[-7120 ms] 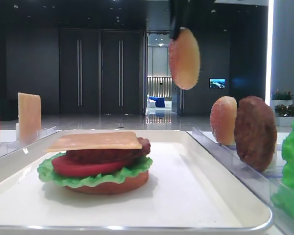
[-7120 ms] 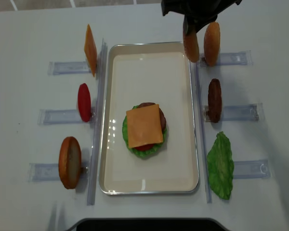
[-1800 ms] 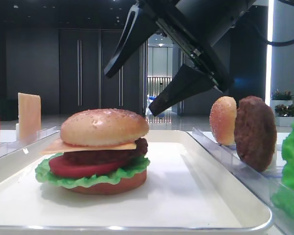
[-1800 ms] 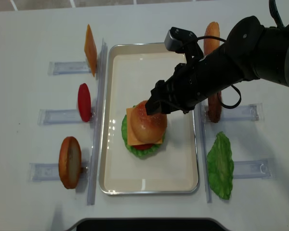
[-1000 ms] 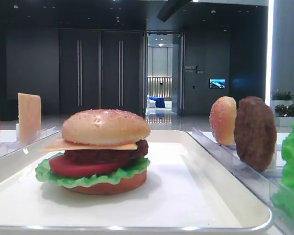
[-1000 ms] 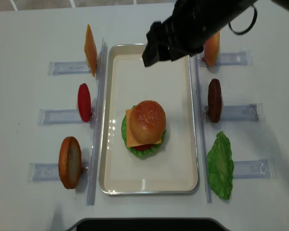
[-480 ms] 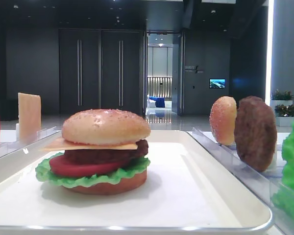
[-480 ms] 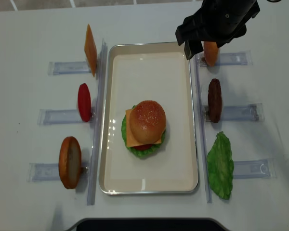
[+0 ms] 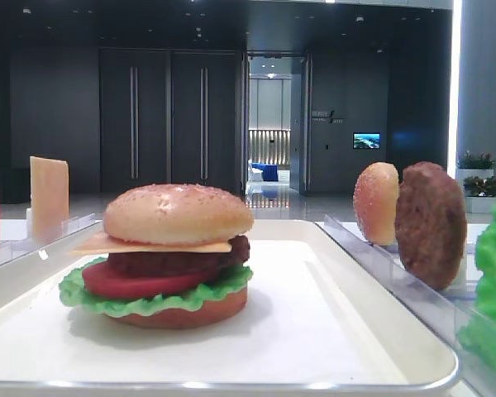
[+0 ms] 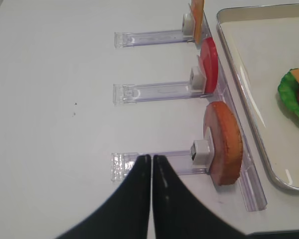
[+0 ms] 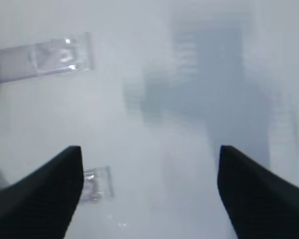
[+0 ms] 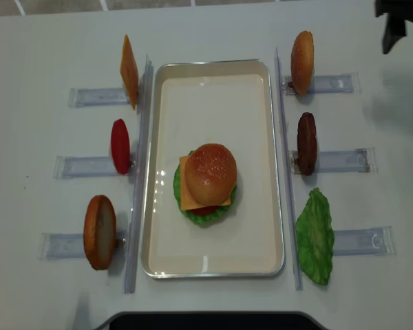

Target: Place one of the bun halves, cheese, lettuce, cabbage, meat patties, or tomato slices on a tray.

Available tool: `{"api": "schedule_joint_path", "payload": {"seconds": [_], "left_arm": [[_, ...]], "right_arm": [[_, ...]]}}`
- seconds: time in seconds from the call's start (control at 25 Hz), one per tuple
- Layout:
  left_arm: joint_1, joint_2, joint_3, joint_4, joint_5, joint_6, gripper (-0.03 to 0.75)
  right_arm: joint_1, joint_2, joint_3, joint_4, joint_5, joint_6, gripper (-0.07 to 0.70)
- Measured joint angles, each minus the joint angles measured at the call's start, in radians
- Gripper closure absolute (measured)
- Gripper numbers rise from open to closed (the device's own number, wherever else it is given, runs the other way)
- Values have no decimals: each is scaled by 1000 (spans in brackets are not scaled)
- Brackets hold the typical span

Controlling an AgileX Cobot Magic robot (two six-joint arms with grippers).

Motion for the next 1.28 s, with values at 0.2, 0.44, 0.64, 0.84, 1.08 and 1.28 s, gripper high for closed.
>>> {"api": "schedule_joint_path", "payload": {"seconds": [0.2, 0.44, 0.64, 0.84, 1.08, 1.28], "left_arm": [[0, 0, 0, 0, 0, 0, 715], [0, 0, 0, 0, 0, 0, 715], [0, 0, 0, 0, 0, 0, 715], [0, 0, 0, 0, 0, 0, 715], [0, 0, 0, 0, 0, 0, 715], [0, 0, 0, 0, 0, 0, 715]], "right_arm": [[-123, -13, 2, -57, 24, -2, 111], [-132, -178, 185, -81, 20, -1, 134], [-132, -474, 496, -72, 9, -22, 134], [-132, -796, 755, -58, -59, -30, 136], [-132, -1155, 949, -39, -116, -34, 139], [-132, -1335, 998, -31, -95, -45, 144]]}}
